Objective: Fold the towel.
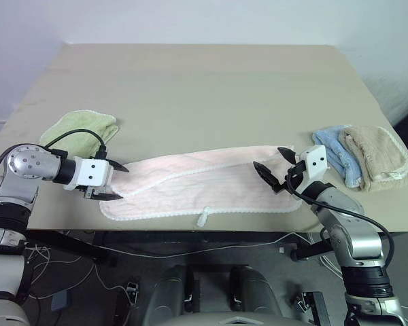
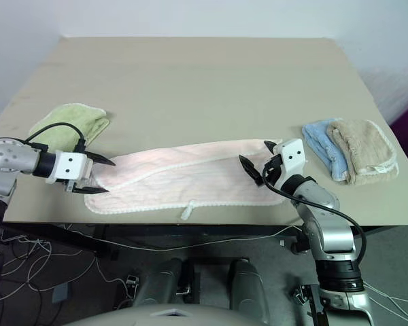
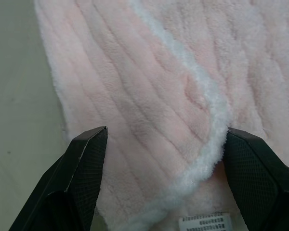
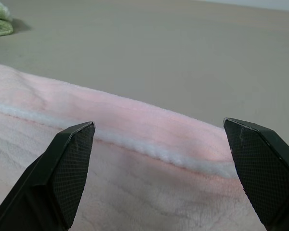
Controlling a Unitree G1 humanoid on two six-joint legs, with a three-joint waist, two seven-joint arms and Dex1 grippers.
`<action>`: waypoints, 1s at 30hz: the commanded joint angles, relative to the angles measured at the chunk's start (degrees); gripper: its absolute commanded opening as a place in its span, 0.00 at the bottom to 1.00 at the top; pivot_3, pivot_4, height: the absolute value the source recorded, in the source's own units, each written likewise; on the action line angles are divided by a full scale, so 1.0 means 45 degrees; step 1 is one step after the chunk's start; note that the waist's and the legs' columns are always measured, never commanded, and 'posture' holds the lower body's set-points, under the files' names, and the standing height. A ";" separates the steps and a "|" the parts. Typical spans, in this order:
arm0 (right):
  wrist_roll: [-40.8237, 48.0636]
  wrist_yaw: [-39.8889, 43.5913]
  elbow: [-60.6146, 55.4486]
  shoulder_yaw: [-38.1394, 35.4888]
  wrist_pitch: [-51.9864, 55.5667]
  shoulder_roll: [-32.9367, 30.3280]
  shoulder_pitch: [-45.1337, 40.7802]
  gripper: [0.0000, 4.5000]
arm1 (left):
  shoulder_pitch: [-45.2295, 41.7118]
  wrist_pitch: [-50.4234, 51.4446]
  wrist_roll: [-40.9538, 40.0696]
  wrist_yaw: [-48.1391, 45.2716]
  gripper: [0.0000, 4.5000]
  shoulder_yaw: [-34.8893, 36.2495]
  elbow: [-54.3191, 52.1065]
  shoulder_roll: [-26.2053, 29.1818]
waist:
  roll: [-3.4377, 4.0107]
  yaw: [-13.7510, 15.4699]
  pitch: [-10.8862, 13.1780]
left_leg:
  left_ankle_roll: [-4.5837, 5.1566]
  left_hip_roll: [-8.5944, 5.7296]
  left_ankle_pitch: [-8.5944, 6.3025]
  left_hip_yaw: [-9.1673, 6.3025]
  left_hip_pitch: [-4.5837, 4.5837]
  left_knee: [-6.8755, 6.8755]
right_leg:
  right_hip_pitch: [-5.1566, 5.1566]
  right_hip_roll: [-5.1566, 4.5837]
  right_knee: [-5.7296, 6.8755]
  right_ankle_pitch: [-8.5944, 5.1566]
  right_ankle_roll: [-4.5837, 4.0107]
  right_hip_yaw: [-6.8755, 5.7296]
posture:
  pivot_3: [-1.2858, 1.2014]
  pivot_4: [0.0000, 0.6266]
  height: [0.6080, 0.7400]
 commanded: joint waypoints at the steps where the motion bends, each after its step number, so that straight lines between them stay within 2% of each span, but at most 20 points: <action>1: 0.0092 0.0001 -0.0465 -0.0163 -0.0136 -0.0034 -0.0119 1.00 | -0.0263 -0.0130 -0.0094 0.0074 0.83 0.0235 0.0139 0.0164 | 0.0000 -0.0008 0.0000 | 0.0000 0.0000 0.0000 0.0001 0.0000 0.0000 | 0.0000 0.0000 0.0000 0.0000 0.0000 0.0000 | 0.52 0.24 0.71; 6: 0.0087 -0.0002 -0.0430 -0.0152 -0.0165 -0.0010 -0.0138 1.00 | -0.0467 0.0391 -0.0344 0.0086 0.83 0.0464 0.0447 0.0262 | 0.0000 -0.0005 0.0000 | 0.0000 0.0000 0.0000 -0.0001 0.0001 0.0000 | 0.0000 0.0002 0.0001 0.0000 0.0001 0.0000 | 0.52 0.24 0.71; 11: 0.0136 -0.0018 -0.0358 -0.0200 -0.0226 0.0074 -0.0189 1.00 | 0.0284 0.0682 -0.0660 -0.0631 0.83 0.0444 -0.0085 0.0535 | -0.0001 -0.0037 0.0000 | 0.0000 0.0001 0.0000 0.0000 0.0002 0.0002 | 0.0000 0.0003 0.0002 -0.0001 0.0001 0.0000 | 0.52 0.24 0.71; 16: 0.0118 -0.0005 -0.0306 -0.0196 -0.0247 0.0090 -0.0226 1.00 | 0.0703 0.0579 -0.0549 -0.0434 0.83 0.0447 -0.0414 0.0569 | -0.0002 -0.0016 -0.0001 | 0.0000 0.0001 0.0000 -0.0003 0.0004 0.0002 | 0.0002 0.0001 0.0003 -0.0001 0.0001 0.0000 | 0.52 0.24 0.71; 19: 0.0123 0.0005 -0.0316 -0.0187 -0.0240 0.0092 -0.0231 1.00 | 0.0720 0.0567 -0.0544 -0.0228 0.72 0.0498 -0.0462 0.0516 | -0.0002 -0.0017 -0.0002 | 0.0000 0.0000 0.0000 -0.0003 0.0004 0.0002 | 0.0002 0.0000 0.0003 -0.0001 0.0001 0.0000 | 0.52 0.24 0.71; 28: 0.0106 0.0045 -0.0222 -0.0151 -0.0256 0.0097 -0.0339 1.00 | 0.0876 0.0783 -0.0609 0.0086 0.02 0.0514 -0.0684 0.0510 | -0.0002 -0.0018 -0.0001 | 0.0000 0.0000 0.0000 -0.0003 0.0004 0.0002 | 0.0002 0.0001 0.0006 -0.0001 0.0001 0.0000 | 0.52 0.24 0.71; 30: 0.0096 0.0045 -0.0199 -0.0147 -0.0267 0.0100 -0.0361 1.00 | 0.0971 0.1063 -0.0776 -0.0128 0.00 0.0526 -0.0862 0.0582 | -0.0003 -0.0019 -0.0002 | -0.0001 0.0000 0.0000 -0.0002 0.0004 0.0002 | 0.0002 0.0001 0.0007 -0.0001 0.0001 0.0000 | 0.52 0.24 0.71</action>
